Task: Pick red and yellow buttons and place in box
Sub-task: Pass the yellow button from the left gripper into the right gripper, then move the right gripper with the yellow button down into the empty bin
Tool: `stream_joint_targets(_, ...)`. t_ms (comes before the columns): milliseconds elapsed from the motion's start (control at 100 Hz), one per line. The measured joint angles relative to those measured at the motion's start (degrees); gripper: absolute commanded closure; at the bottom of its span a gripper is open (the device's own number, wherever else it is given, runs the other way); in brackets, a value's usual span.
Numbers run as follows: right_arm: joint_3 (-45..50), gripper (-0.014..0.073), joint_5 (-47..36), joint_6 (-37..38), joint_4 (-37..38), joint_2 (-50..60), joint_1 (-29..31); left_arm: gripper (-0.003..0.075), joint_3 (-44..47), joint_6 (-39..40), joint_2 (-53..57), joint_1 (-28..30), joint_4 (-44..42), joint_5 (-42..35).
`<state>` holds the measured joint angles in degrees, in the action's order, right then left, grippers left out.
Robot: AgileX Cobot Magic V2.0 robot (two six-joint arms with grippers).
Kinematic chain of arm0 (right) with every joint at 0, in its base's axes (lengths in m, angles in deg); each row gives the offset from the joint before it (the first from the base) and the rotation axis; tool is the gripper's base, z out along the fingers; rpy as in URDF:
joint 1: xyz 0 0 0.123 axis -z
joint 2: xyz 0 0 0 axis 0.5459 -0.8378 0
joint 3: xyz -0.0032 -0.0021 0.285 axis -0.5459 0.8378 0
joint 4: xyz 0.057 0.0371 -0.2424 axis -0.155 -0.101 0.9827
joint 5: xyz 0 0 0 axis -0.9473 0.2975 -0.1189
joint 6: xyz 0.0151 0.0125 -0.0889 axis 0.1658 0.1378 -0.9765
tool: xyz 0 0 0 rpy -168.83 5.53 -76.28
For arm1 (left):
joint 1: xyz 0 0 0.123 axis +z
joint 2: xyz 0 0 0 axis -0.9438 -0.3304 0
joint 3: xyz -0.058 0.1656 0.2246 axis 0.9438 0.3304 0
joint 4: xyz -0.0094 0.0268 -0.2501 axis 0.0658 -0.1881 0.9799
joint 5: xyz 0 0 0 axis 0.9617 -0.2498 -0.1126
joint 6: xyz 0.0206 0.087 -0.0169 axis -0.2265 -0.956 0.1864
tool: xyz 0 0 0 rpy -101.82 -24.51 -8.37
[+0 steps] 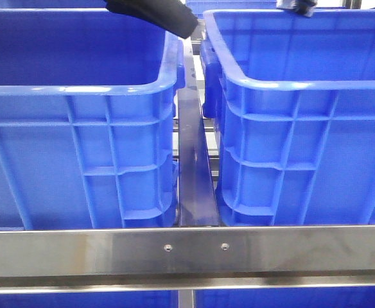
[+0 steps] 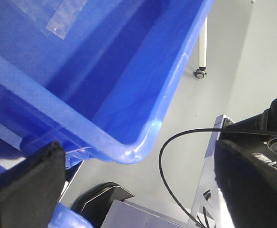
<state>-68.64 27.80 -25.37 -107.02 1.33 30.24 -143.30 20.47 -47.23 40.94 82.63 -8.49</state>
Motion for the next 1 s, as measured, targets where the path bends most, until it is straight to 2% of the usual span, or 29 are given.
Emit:
stream_joint_targets(140, 0.0, 0.0415, -5.8, -4.4, -0.5, 0.0, 0.0, 0.0122, 0.0, 0.0, 0.0, 0.0, 0.0, 0.0)
stream_joint_targets(320, 0.0, 0.0415, -10.9, -5.8, -0.8, -0.7, 0.0, 0.0122, 0.0, 0.0, 0.0, 0.0, 0.0, 0.0)
stream_joint_targets(770, 0.0, 0.0415, -13.0, -6.2, -0.8, -10.6, 0.0, 0.0122, 0.0, 0.0, 0.0, 0.0, -0.2, 0.0)
stream_joint_targets(1000, 0.0, 0.0415, -18.4, -6.3, -0.8, -16.6, 0.0, 0.0122, 0.0, 0.0, 0.0, 0.0, -0.2, 0.0)
